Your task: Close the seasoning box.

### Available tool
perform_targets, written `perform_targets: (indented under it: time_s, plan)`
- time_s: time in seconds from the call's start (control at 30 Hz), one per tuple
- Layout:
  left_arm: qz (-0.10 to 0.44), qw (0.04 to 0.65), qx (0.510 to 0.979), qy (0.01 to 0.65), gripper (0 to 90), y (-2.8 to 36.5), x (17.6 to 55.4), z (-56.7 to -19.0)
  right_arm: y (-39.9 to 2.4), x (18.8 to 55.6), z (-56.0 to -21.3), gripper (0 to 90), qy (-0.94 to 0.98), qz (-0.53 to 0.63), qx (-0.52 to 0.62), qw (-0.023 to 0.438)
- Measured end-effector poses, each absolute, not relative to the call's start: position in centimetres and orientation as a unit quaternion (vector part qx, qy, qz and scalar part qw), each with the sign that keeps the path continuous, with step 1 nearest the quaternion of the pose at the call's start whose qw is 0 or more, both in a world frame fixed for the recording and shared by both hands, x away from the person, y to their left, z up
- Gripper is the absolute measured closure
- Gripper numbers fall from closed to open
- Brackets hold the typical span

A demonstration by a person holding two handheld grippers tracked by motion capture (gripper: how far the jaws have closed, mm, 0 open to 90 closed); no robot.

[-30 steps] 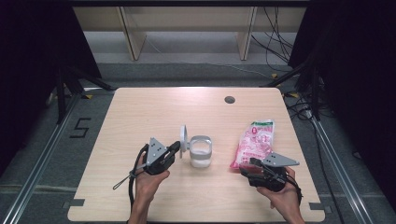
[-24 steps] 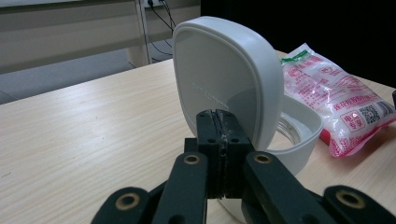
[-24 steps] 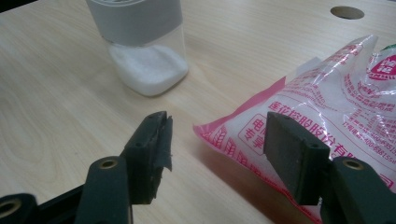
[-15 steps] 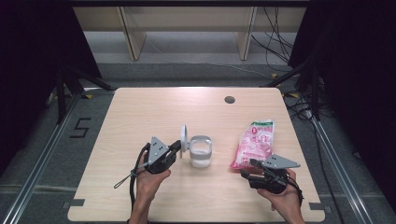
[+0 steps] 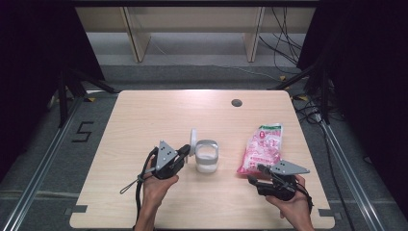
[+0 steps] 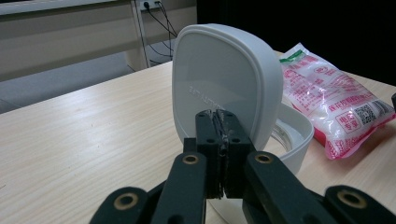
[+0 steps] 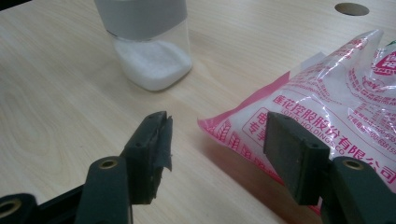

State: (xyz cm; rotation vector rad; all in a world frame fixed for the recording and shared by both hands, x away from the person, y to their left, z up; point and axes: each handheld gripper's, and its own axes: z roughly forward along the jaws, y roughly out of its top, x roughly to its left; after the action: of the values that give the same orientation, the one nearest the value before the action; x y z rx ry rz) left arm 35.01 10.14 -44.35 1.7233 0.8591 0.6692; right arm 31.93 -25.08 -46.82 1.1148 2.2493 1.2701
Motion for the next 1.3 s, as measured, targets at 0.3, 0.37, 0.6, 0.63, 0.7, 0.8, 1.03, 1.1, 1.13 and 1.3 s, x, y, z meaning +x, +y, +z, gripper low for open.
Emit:
perform_targets:
  time_s: [0.3,0.37,0.6,0.63,0.7,0.8,1.03,1.1,1.13,1.3]
  plan:
    - [0.279,0.524,0.721,0.357,87.2,9.9,35.0,-44.4,-25.1,31.9,-46.8,41.1,0.789,0.445,0.391,0.162]
    - [0.279,0.524,0.722,0.357,87.2,9.8,35.0,-44.4,-25.2,32.0,-46.8,41.2,0.791,0.448,0.383,0.165]
    - [0.274,0.527,0.724,0.35,86.9,9.1,34.9,-44.5,-25.2,32.0,-46.9,41.3,0.793,0.449,0.379,0.163]
    - [0.271,0.528,0.726,0.348,86.9,9.0,34.9,-44.5,-25.2,32.0,-46.9,41.3,0.793,0.449,0.379,0.163]
    - [0.268,0.532,0.724,0.346,85.9,8.8,34.8,-44.4,-25.3,32.0,-46.9,41.3,0.794,0.446,0.378,0.168]
    - [0.254,0.54,0.722,0.35,82.1,8.8,34.7,-44.3,-25.3,32.0,-46.8,41.3,0.795,0.442,0.378,0.17]
    - [0.228,0.56,0.723,0.334,67.7,9.0,34.0,-44.2,-25.3,31.9,-46.9,41.3,0.793,0.445,0.384,0.16]
    - [0.225,0.56,0.725,0.33,62.1,9.1,33.6,-44.1,-25.3,31.9,-46.9,41.2,0.794,0.443,0.383,0.162]
    - [0.224,0.564,0.725,0.327,60.1,9.1,33.5,-44.1,-25.3,31.9,-46.9,41.2,0.795,0.442,0.381,0.164]
    - [0.214,0.564,0.733,0.315,51.9,9.2,32.8,-44.0,-25.2,31.9,-46.9,41.0,0.794,0.445,0.38,0.165]
